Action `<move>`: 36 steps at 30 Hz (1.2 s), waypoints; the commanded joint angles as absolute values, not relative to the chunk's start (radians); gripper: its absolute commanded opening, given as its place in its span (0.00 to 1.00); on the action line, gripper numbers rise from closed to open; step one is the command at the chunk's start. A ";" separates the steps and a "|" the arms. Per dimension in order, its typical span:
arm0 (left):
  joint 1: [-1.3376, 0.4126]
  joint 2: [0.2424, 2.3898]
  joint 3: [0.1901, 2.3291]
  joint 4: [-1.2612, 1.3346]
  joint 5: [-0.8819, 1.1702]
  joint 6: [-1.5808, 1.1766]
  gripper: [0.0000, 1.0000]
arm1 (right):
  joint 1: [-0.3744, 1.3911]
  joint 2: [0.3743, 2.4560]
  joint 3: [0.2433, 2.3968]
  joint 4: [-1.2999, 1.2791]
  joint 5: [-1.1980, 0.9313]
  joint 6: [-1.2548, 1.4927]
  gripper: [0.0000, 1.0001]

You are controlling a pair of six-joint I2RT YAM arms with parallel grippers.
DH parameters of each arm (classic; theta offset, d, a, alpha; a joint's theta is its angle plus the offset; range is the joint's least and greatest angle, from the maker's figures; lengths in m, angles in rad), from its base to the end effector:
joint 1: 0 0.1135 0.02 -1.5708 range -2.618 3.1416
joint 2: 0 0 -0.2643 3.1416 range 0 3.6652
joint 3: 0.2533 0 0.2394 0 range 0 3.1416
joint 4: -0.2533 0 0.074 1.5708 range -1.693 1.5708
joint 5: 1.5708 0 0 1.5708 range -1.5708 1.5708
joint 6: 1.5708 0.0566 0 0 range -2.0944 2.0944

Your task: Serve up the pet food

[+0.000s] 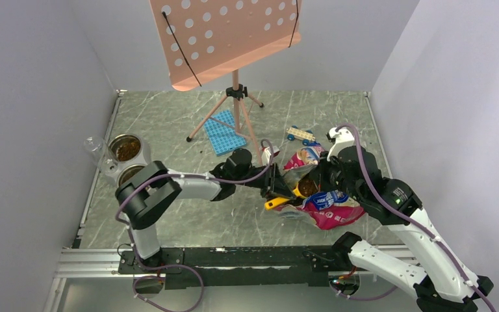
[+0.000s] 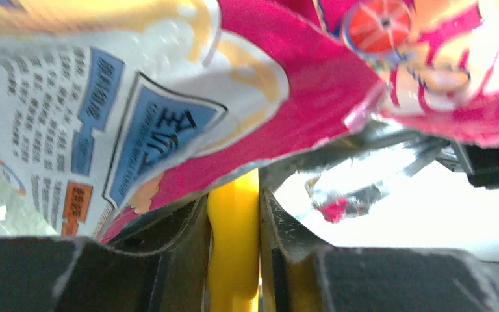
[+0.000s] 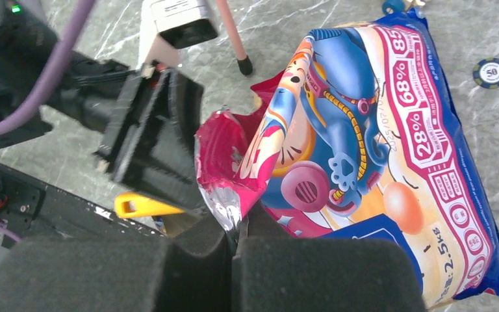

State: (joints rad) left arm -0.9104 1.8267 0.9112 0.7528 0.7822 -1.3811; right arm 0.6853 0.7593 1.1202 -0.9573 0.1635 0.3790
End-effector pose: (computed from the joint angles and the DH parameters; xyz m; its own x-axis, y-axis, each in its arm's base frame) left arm 0.2067 -0.3312 0.2035 -0.9879 0.1362 -0.0739 0.0885 0.1041 -0.9906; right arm 0.1075 0.0760 0.3605 -0.5965 -0.0161 -0.8025 -0.3224 0.9204 0.2212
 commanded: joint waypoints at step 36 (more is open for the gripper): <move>-0.870 1.467 1.073 -0.039 0.668 -1.325 0.00 | 0.695 0.724 1.204 -0.796 0.252 0.396 0.00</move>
